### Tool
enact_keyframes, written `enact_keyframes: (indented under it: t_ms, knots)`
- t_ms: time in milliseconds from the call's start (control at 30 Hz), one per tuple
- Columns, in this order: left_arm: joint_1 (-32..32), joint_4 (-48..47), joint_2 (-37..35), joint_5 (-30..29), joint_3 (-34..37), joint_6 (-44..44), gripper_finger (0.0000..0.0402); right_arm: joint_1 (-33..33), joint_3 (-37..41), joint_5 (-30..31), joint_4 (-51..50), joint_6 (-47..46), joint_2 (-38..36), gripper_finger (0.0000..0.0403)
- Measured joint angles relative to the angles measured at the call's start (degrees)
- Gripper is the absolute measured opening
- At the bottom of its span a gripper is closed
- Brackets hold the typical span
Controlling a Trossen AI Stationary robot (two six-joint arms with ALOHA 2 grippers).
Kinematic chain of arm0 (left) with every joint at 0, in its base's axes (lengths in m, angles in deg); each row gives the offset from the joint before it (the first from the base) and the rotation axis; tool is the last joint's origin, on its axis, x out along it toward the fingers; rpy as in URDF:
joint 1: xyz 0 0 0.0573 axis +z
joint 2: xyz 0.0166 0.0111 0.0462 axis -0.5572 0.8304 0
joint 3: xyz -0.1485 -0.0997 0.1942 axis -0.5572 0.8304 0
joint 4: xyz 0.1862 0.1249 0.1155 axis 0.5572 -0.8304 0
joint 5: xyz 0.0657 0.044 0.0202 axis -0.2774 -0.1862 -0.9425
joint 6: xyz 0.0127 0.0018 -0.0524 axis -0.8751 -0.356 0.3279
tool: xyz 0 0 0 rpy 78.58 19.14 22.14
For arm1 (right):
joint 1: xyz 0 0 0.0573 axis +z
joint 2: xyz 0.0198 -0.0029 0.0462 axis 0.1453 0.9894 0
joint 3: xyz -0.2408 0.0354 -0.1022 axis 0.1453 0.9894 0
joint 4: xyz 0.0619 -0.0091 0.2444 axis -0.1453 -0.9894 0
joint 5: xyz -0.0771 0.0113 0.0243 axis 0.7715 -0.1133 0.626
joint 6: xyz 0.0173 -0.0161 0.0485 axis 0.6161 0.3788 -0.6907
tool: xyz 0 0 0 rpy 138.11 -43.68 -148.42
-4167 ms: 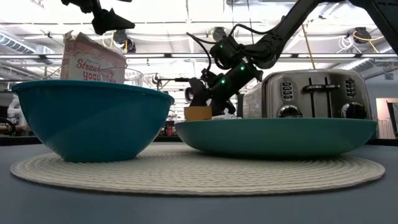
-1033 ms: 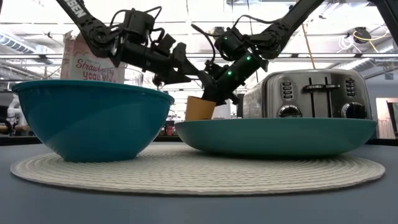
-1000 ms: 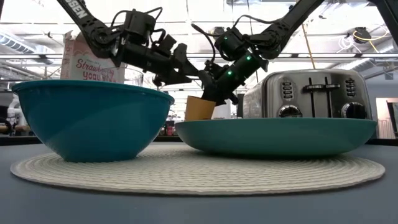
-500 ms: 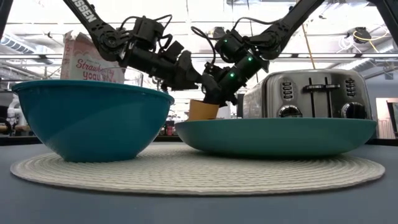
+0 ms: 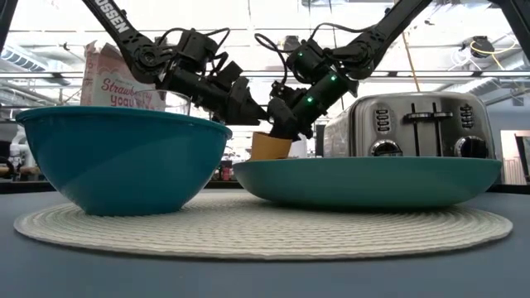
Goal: Arrange a breakfast setting
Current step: Put the blue patterned spoon on the table to the left of the white placemat
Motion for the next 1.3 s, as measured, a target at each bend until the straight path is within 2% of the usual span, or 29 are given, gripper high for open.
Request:
enact_keyframes:
  t_ms: [100,233,633,767,1133,1300]
  knots:
    - [0.5,0.01,0.0,2.57,0.0,-0.5,0.0273,0.0,0.0,-3.22,0.04,1.48,0.0,0.0043]
    - [0.64,0.04,0.0,6.77,0.0,-0.94,0.0273,0.02,0.0,-4.63,0.11,3.23,0.0,0.0043]
    - [0.7,0.18,-0.07,7.06,0.02,-2.51,0.0273,0.02,0.0,-4.87,6.04,5.82,0.02,0.0043]
    - [0.62,0.09,-0.09,7.34,0.02,-2.87,0.0273,0.09,0.02,-7.58,6.04,5.8,0.02,0.0043]
    - [0.65,0.08,-0.11,8.53,0.02,-3.88,0.0272,0.24,0.02,-9.32,6.34,6.44,0.02,0.0043]
    - [0.6,0.01,-0.11,9.93,0.04,-3.93,0.0233,0.5,0.04,-10.52,6.34,7.54,0.02,0.0043]
